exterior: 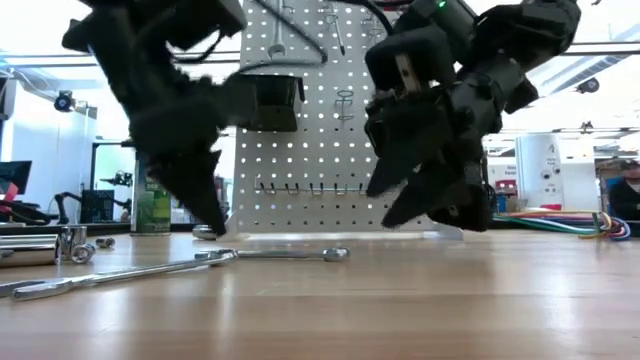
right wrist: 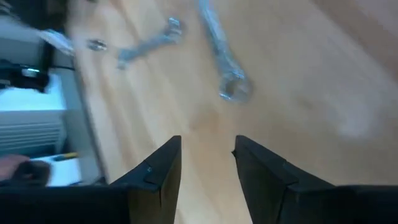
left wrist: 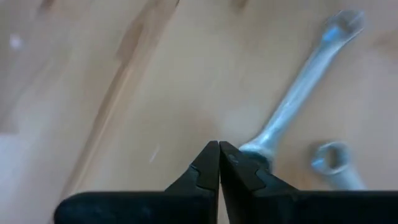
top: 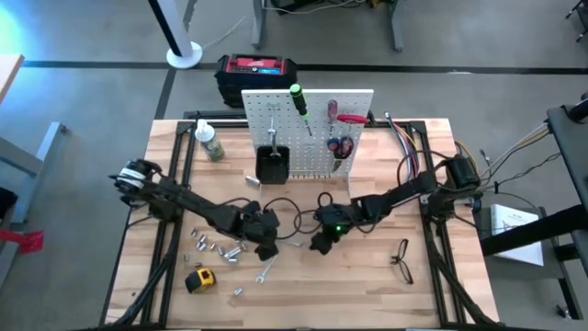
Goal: Hang tools onto peg board
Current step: Hang the left silver wrench on the pegboard
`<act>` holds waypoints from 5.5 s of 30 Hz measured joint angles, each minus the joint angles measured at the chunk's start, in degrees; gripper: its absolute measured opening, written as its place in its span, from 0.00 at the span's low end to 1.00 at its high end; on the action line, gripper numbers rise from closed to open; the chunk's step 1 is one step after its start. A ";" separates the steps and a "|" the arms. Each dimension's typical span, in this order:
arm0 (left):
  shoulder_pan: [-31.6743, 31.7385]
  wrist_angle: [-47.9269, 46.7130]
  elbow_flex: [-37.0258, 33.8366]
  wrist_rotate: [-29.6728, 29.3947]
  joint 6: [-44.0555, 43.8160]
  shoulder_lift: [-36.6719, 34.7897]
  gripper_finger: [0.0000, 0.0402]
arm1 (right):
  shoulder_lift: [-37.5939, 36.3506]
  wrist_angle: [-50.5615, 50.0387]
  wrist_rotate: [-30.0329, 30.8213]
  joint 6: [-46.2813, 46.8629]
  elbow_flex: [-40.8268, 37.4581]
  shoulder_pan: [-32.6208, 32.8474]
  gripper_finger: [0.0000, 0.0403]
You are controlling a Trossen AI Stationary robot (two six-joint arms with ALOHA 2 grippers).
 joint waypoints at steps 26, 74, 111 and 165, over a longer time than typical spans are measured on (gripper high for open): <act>-0.87 13.87 -3.93 6.24 -9.48 2.69 0.00 | 3.15 -4.72 -2.74 -2.42 1.99 0.78 0.31; -0.99 27.27 -3.62 7.33 2.54 7.51 0.00 | 3.61 -10.07 -1.14 -6.63 4.63 -4.35 0.29; -0.58 31.51 -3.95 6.24 3.94 8.54 0.00 | 7.41 -7.09 -4.81 -0.16 4.27 -5.52 0.26; -0.10 41.91 -4.26 5.63 6.88 5.85 0.00 | -13.19 -29.06 29.22 -21.59 4.86 1.12 0.00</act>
